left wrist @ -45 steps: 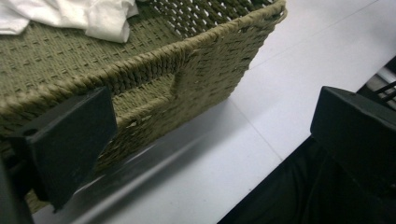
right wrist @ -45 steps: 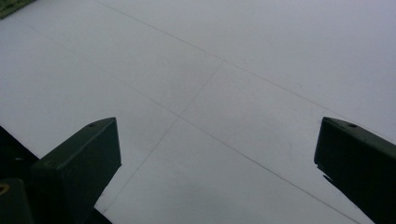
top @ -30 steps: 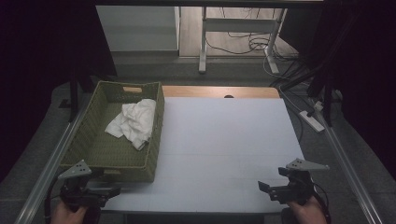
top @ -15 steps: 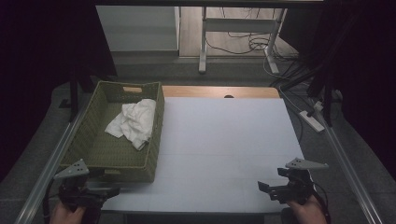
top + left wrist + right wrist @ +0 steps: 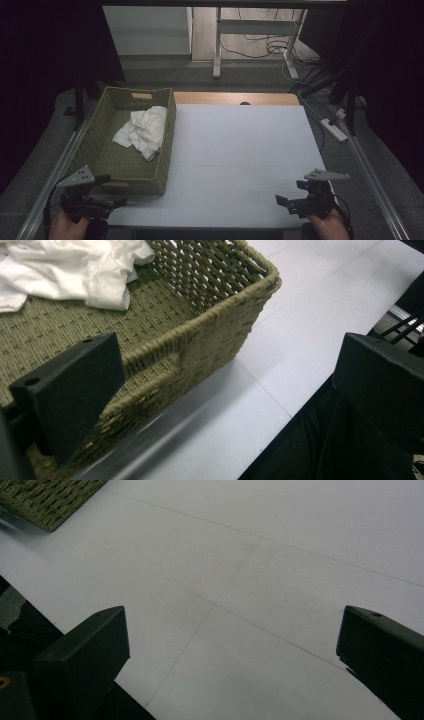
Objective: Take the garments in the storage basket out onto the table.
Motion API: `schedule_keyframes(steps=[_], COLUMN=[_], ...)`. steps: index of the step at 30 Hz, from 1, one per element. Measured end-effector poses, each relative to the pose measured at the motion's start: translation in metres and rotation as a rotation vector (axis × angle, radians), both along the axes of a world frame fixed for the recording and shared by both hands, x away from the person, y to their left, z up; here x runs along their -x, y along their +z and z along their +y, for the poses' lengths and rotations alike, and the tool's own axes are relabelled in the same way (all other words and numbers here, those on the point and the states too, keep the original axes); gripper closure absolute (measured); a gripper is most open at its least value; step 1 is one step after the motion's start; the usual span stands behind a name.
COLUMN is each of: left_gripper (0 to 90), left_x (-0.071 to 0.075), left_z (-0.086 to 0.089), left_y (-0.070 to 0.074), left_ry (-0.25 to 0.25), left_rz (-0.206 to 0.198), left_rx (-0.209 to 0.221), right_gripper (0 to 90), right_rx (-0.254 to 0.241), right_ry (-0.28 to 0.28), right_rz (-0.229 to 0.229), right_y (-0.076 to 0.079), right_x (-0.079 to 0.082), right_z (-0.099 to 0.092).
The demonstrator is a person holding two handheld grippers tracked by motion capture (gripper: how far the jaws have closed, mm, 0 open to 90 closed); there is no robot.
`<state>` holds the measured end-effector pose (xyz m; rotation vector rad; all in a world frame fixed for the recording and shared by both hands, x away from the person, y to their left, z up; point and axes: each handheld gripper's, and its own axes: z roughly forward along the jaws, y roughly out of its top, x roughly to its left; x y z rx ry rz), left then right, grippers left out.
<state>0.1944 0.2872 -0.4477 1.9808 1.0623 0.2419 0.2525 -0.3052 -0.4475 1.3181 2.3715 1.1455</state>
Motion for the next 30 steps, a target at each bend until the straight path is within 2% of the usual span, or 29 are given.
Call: schedule_keyframes(steps=[8, 11, 14, 16, 22, 25, 30], left_gripper=[0.0, 0.0, 0.0, 0.0, 0.0, 0.0, 0.0], left_x=[-0.007, -0.012, -0.017, -0.020, -0.031, -0.038, -0.046], left_z=[-0.002, -0.002, -0.003, -0.003, -0.006, -0.009, -0.008], left_y=[0.007, 0.008, 0.009, 0.010, 0.016, 0.019, 0.022], left_ry=[0.007, 0.001, -0.031, -0.039, -0.046, -0.056, -0.060], left_rz=[-0.004, 0.008, 0.018, 0.025, 0.029, 0.019, 0.031], left_rx=[-0.035, -0.037, -0.016, -0.018, -0.064, -0.120, -0.116], right_gripper=[0.6, 0.7, 0.7, 0.7, 0.7, 0.7, 0.7], right_rx=[-0.003, -0.004, -0.007, -0.008, -0.002, -0.001, 0.005], right_ry=[-0.001, 0.000, -0.001, -0.002, 0.001, 0.001, 0.003], right_rz=[0.007, 0.011, 0.012, 0.014, 0.017, 0.019, 0.020], right_y=[0.000, 0.000, 0.000, 0.000, -0.001, -0.001, -0.001], right_x=[-0.001, -0.001, -0.001, -0.001, -0.002, -0.002, -0.002], right_z=[0.000, 0.000, 0.000, 0.000, 0.000, 0.000, 0.001])
